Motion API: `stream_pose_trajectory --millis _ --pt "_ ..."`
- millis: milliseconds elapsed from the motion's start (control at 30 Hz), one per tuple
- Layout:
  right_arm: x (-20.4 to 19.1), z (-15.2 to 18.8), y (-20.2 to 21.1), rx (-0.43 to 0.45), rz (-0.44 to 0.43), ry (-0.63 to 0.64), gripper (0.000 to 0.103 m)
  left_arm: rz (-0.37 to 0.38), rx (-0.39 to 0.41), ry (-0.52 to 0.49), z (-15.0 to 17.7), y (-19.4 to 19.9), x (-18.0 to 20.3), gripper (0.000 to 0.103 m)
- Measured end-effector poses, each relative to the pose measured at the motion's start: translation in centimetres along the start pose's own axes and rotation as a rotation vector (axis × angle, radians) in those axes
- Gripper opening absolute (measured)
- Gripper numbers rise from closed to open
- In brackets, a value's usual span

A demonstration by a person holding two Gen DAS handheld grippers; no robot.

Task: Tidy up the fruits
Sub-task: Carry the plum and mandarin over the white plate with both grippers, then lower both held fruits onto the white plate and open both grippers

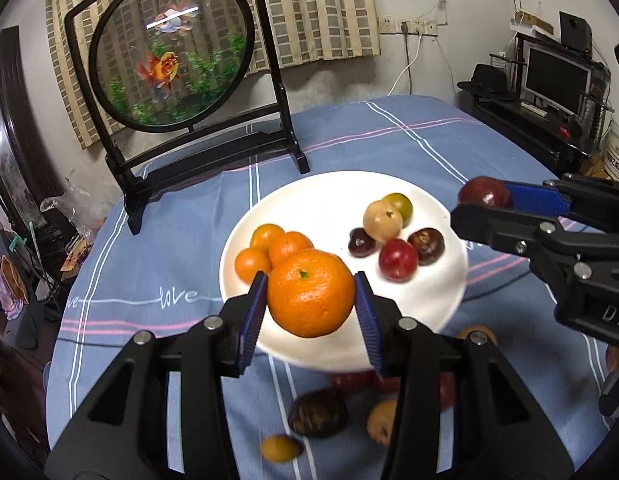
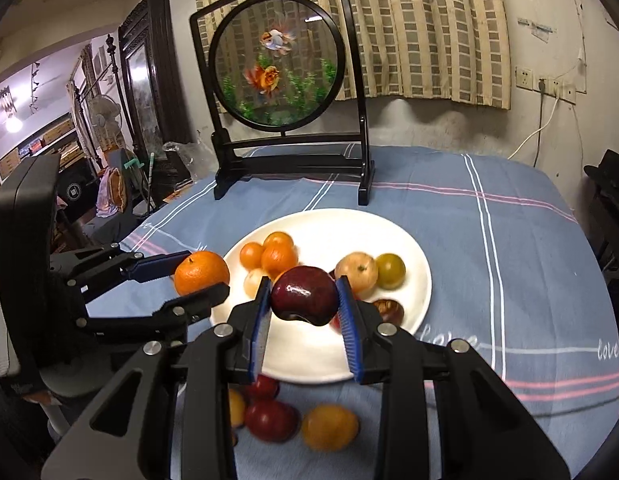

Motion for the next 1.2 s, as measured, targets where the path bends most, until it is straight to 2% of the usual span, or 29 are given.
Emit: stream_pose_trajectory --millis 133,700,1033,1133,1167,1200 --pt "0.6 -1.1 -1.5 -0.013 0.016 0.007 0.032 -0.026 -0.012 -0.013 -1.0 -1.5 -0.4 0.044" --pt "2.8 -4.8 -7.2 -0.097 0.021 -0.033 0.032 -0.016 -0.07 0.026 -3.6 -6.6 -2.7 0.044" --pt "2.6 -5.6 -11.1 -0.16 0.04 -0.04 0.033 -0.015 -0.077 -0.036 -3.2 -8.3 -1.7 0.045" --pt "2.9 -5.9 -12.1 -0.193 0.032 -0.06 0.036 -0.018 -0.07 -0.044 -3.3 -8.3 -1.7 0.051" --pt "3.0 -6.0 -12.3 -0.197 0.039 -0.067 0.036 -0.034 -0.056 -0.049 -3.3 -8.2 -1.7 0.061" --pt "3.2 -6.1 -12.4 -0.195 0.037 -0.071 0.043 -0.05 -0.038 -0.06 -3.4 -8.0 -1.6 0.067"
Point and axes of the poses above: each gripper's, at about its wrist camera, not at the fingertips, and y roughly against the way its jaws point, x to its right, z to its underside, the point moved 2 cm from there along -y, roughly the way its jaws point, and after that the axes turned 6 degrees about -x, right-handed, at the moved point
